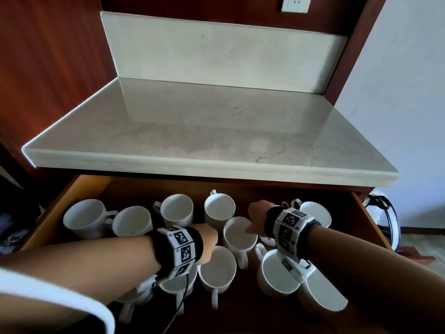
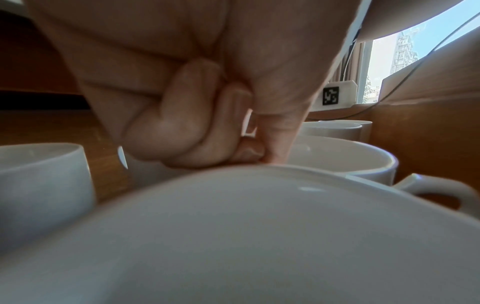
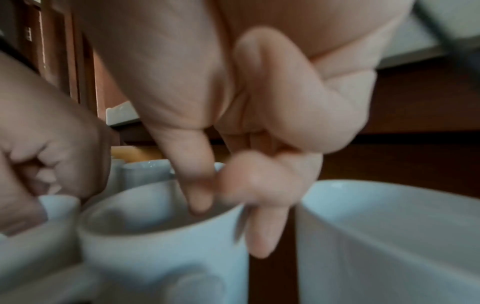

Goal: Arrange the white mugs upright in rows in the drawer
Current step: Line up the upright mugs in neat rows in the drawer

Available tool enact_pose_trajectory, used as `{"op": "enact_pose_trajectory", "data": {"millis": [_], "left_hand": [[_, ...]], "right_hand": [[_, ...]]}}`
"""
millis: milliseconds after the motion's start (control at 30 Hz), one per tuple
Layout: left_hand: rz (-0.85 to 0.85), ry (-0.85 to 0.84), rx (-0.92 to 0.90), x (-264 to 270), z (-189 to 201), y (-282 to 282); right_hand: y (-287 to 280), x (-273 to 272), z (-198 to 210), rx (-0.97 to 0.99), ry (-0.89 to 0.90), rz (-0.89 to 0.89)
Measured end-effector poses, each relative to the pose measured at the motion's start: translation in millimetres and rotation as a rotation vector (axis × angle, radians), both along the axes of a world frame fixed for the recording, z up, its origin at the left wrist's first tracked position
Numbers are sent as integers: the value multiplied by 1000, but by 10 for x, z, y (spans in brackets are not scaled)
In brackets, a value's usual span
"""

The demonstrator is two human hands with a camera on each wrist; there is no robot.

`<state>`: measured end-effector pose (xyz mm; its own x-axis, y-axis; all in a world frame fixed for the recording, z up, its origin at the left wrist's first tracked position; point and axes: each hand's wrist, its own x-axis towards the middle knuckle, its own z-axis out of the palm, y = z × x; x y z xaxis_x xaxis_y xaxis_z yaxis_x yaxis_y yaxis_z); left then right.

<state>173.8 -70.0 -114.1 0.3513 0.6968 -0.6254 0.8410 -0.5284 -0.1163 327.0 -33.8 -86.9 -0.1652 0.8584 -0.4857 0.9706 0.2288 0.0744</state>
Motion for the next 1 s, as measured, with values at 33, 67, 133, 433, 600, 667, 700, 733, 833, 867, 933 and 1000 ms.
{"op": "enact_pose_trajectory", "data": {"millis": [33,67,133,433,600,667,700,733,833,867,933,1000], "left_hand": [[-13,12,-2,8,0,2],[-21,21,-6,16,-1,-2],[-12,17,-17,27,-12,4],[122,-170,24,-20,288,88],[-10,-261,43,305,343,98],[-74,-333,34,492,307,55],[-119,-357,25,574,279,22],[-166,-370,17,653,249,-11],[-299,-393,8,875,167,-65],[-333,-407,-3,919,146,-58],[-384,-428,-39,980,112,-19],[-428,-405,-67,1053,103,27]], "right_hand": [[9,-41,-50,-18,-14,6],[20,-72,-94,-24,-24,14],[42,-106,-151,-31,-31,25],[72,238,186,102,85,47],[-32,692,609,222,256,-78],[-116,822,707,273,288,-122],[-165,871,746,290,303,-138],[-221,924,785,304,320,-149],[-390,1104,830,317,375,-190],[-438,1149,831,311,382,-205],[-530,1235,810,301,386,-229],[-602,1342,781,308,391,-252]]}}
